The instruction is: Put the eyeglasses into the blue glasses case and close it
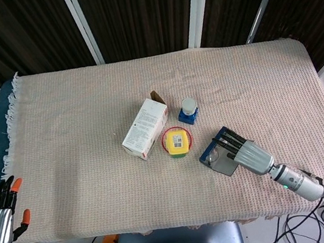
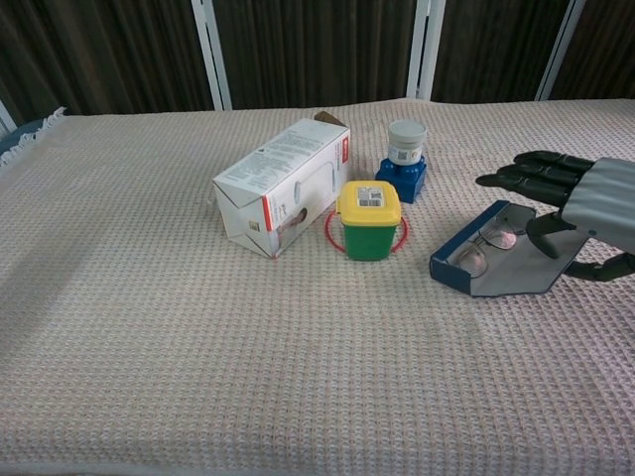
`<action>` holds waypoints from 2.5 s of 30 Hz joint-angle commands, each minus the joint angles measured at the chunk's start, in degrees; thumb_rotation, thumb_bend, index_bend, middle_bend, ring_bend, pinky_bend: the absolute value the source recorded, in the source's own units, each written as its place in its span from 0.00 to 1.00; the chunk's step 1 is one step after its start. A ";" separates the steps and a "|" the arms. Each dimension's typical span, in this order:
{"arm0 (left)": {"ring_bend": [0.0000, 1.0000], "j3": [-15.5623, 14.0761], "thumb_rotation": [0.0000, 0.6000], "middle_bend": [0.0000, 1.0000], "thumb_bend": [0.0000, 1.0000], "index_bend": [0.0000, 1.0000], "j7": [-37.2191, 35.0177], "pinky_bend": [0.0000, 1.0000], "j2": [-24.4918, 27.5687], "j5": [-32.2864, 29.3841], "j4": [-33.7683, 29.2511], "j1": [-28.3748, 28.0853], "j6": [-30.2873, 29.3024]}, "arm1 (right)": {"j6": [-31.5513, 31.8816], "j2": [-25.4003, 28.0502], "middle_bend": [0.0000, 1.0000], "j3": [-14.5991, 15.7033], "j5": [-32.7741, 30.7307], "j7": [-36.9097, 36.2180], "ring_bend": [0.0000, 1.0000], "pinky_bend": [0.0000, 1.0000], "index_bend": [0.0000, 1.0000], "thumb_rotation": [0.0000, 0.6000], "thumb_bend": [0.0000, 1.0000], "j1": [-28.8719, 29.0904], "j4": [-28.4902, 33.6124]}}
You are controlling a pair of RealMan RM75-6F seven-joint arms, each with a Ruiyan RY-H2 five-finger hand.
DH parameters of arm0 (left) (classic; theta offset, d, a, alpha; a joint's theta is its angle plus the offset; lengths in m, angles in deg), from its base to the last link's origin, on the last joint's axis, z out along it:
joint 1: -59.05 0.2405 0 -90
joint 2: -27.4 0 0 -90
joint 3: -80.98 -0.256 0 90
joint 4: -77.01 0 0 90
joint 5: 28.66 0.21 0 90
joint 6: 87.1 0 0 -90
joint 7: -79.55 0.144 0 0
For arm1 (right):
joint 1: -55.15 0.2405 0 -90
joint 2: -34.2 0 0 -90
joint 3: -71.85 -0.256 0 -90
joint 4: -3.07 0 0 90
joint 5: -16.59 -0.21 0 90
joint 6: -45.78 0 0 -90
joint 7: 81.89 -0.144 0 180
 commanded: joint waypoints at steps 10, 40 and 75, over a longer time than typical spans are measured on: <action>0.00 0.01 1.00 0.00 0.42 0.00 0.18 0.03 0.14 -0.17 -0.18 -0.05 0.28 | -8.22 4.00 0.07 -3.23 -1.98 0.60 0.00 0.00 0.73 1.00 0.65 5.00 12.77; 0.01 0.24 1.00 0.00 0.43 0.00 -0.56 0.04 0.38 -0.75 -0.04 0.07 0.47 | -26.90 6.59 0.07 -11.72 -9.56 8.88 0.00 0.00 0.69 1.00 0.65 13.67 24.97; 0.02 0.15 1.00 0.00 0.43 0.00 -0.36 0.04 0.50 -0.84 -0.22 -0.03 0.86 | -33.91 5.55 0.00 -17.31 -17.19 17.04 0.00 0.00 0.35 1.00 0.49 17.46 27.59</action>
